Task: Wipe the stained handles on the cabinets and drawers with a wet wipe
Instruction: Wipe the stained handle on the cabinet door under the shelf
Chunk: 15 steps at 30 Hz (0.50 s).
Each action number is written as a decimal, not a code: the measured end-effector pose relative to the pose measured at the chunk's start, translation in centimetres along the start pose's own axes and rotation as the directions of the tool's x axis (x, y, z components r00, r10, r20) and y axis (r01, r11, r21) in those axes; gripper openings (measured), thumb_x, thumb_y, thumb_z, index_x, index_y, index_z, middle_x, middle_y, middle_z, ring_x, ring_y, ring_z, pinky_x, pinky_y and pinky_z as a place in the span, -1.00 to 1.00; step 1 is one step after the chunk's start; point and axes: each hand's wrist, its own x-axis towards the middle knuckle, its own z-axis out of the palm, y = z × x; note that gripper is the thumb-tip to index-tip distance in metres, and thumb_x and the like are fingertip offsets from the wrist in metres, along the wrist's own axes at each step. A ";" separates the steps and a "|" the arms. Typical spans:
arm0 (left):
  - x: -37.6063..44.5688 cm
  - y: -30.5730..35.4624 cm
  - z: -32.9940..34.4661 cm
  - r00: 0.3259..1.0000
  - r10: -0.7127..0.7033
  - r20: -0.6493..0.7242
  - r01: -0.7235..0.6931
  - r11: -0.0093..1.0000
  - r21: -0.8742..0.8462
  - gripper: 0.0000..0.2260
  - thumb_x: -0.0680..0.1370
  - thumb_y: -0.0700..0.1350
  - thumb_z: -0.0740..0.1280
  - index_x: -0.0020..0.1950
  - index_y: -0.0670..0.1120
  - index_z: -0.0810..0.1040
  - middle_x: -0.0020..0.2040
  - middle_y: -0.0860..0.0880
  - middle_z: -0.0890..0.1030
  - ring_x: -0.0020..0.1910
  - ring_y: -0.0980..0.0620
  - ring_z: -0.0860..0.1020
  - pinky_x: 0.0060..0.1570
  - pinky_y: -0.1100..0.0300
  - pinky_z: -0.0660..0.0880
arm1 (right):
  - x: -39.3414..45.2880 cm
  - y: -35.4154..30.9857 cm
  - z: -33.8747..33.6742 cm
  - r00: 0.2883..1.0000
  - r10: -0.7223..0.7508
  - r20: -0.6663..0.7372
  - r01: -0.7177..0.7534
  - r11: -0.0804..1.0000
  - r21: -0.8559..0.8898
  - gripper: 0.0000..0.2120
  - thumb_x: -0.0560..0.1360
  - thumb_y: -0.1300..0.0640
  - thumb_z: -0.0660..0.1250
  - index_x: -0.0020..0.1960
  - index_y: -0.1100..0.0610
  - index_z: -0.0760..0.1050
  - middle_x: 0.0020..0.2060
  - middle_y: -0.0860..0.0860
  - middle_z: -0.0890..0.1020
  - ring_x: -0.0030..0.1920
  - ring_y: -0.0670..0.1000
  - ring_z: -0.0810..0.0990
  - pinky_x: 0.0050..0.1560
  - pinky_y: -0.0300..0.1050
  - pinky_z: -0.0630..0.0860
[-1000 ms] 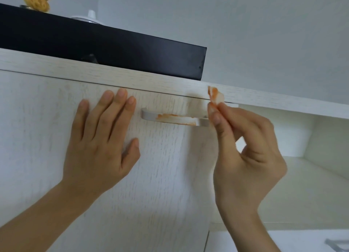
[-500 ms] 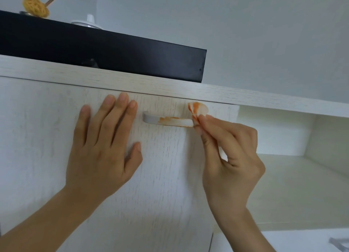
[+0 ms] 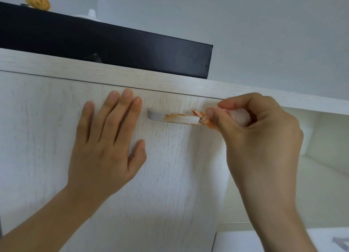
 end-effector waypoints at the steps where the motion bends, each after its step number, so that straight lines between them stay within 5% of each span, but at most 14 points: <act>1: 0.0 0.0 0.0 1.000 -0.001 -0.001 0.001 1.000 0.001 -0.47 0.61 0.00 0.06 0.52 -0.21 0.11 0.47 -0.22 0.21 0.46 -0.19 0.18 0.46 -0.13 0.03 | -0.1 0.2 0.3 0.999 -0.021 -0.044 0.021 1.000 0.003 -0.77 0.34 0.07 0.53 -0.29 -0.14 0.48 -0.26 -0.21 0.56 -0.27 -0.30 0.50 -0.24 -0.53 0.35; 5: 0.0 0.0 0.0 1.000 -0.001 -0.004 0.001 1.000 0.001 -0.47 0.60 -0.01 0.07 0.51 -0.22 0.12 0.47 -0.22 0.22 0.46 -0.20 0.18 0.45 -0.15 0.05 | -1.6 1.2 2.0 0.943 -0.204 -0.262 0.215 0.977 0.011 -0.98 0.42 0.18 0.46 -0.17 0.09 0.64 -0.20 -0.09 0.59 -0.20 -0.17 0.57 -0.15 -0.50 0.40; 7: 0.0 0.0 0.0 1.000 -0.001 -0.006 0.001 1.000 0.002 -0.48 0.60 -0.01 0.07 0.51 -0.22 0.12 0.47 -0.23 0.22 0.46 -0.20 0.18 0.45 -0.14 0.05 | -2.3 1.9 3.0 0.902 -0.293 -0.319 0.290 0.955 -0.056 -0.89 0.49 0.17 0.39 -0.06 0.19 0.66 -0.10 -0.05 0.61 -0.11 -0.02 0.59 -0.07 -0.41 0.47; 12: 0.0 0.0 0.0 1.000 -0.003 -0.001 0.003 1.000 0.005 -0.48 0.61 -0.01 0.05 0.51 -0.22 0.12 0.47 -0.22 0.22 0.47 -0.19 0.17 0.45 -0.14 0.05 | -3.2 3.4 4.5 0.874 -0.418 -0.250 0.361 0.900 -0.243 -0.71 0.59 0.04 0.21 0.16 0.19 0.57 0.15 0.00 0.57 0.07 0.00 0.50 0.07 -0.09 0.36; 15: 0.0 0.0 0.1 1.000 -0.004 0.002 0.004 1.000 0.008 -0.49 0.62 0.00 0.04 0.52 -0.21 0.11 0.48 -0.21 0.21 0.47 -0.18 0.16 0.46 -0.14 0.04 | -3.3 3.6 4.5 0.908 -0.349 -0.230 0.301 0.928 -0.219 -0.69 0.57 0.01 0.21 0.23 0.12 0.53 0.17 0.09 0.53 0.13 0.04 0.43 0.09 0.00 0.32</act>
